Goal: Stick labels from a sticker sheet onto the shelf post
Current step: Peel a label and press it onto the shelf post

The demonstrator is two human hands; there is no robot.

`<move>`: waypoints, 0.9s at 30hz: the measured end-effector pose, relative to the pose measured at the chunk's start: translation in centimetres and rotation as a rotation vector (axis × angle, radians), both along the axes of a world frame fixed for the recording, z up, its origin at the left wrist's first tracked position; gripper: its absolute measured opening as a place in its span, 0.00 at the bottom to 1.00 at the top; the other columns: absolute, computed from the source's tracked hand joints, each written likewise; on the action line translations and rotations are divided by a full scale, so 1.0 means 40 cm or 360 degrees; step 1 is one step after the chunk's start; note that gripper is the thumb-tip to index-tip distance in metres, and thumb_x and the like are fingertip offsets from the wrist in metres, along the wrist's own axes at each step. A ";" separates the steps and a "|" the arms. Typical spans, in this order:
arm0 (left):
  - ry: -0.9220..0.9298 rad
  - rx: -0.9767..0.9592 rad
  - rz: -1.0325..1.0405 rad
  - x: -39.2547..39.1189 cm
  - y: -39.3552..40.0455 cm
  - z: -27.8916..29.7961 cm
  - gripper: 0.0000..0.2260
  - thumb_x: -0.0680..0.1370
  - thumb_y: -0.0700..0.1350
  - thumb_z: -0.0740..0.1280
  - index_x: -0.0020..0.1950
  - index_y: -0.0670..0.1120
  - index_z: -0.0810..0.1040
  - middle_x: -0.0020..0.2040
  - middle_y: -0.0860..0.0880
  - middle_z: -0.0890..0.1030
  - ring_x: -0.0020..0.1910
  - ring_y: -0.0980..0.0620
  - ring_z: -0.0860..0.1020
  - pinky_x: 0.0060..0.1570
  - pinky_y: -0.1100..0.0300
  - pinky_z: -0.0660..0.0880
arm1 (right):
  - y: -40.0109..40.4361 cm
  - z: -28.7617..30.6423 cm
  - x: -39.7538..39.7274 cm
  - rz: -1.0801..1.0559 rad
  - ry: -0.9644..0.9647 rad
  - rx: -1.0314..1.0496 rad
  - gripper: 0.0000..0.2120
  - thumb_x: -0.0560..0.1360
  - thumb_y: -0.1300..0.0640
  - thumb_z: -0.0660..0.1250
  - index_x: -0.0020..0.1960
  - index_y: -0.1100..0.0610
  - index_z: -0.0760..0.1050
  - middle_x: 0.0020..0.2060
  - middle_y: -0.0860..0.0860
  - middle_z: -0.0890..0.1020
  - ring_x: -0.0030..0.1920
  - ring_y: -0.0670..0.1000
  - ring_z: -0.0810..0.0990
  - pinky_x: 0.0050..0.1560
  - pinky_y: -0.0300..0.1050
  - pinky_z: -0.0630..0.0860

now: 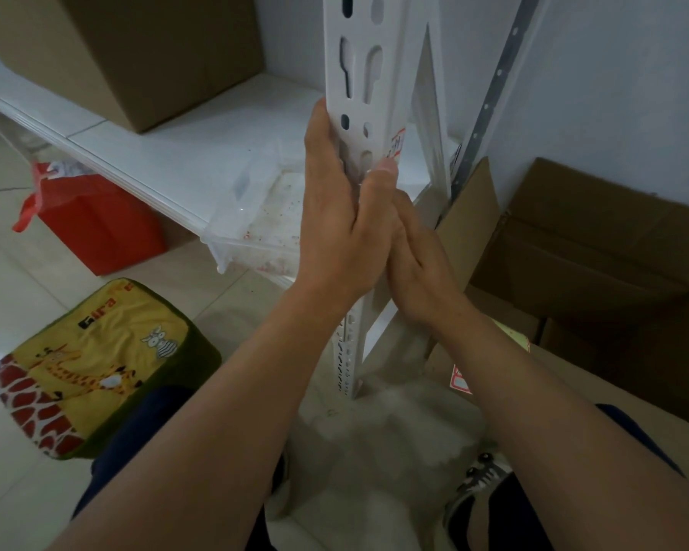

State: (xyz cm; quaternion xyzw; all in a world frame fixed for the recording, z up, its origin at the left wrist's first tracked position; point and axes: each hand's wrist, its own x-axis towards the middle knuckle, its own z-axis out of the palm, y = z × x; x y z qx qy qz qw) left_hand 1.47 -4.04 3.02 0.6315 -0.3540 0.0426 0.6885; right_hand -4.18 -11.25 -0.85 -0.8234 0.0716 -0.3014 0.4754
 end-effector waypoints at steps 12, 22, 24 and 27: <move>0.0051 -0.0038 -0.0111 0.034 0.025 -0.005 0.15 0.84 0.37 0.50 0.69 0.34 0.64 0.50 0.54 0.74 0.46 0.65 0.76 0.46 0.70 0.72 | 0.022 0.060 0.031 -0.0787 -0.0786 -0.0763 0.11 0.77 0.63 0.65 0.55 0.70 0.76 0.47 0.63 0.80 0.48 0.50 0.75 0.52 0.27 0.68; 0.0665 0.0009 -0.0339 0.039 0.038 0.015 0.17 0.82 0.56 0.52 0.53 0.51 0.78 0.56 0.44 0.82 0.58 0.50 0.80 0.64 0.52 0.75 | 0.009 0.078 0.016 -0.0802 -0.0860 -0.1026 0.07 0.77 0.64 0.66 0.45 0.68 0.79 0.37 0.59 0.81 0.38 0.50 0.76 0.39 0.39 0.74; 0.0730 -0.0003 -0.0325 0.034 0.035 0.016 0.17 0.83 0.56 0.52 0.52 0.51 0.78 0.58 0.43 0.82 0.59 0.47 0.80 0.64 0.47 0.75 | 0.006 0.073 0.012 -0.0821 -0.0839 -0.1121 0.09 0.78 0.63 0.65 0.45 0.68 0.80 0.38 0.59 0.82 0.38 0.51 0.77 0.39 0.39 0.74; 0.0748 -0.0043 -0.0325 0.031 0.032 0.017 0.17 0.83 0.56 0.52 0.53 0.49 0.76 0.54 0.45 0.81 0.55 0.50 0.80 0.61 0.49 0.76 | 0.008 0.071 0.010 -0.0835 -0.0821 -0.1178 0.12 0.80 0.60 0.63 0.44 0.68 0.80 0.37 0.60 0.82 0.38 0.50 0.76 0.39 0.38 0.74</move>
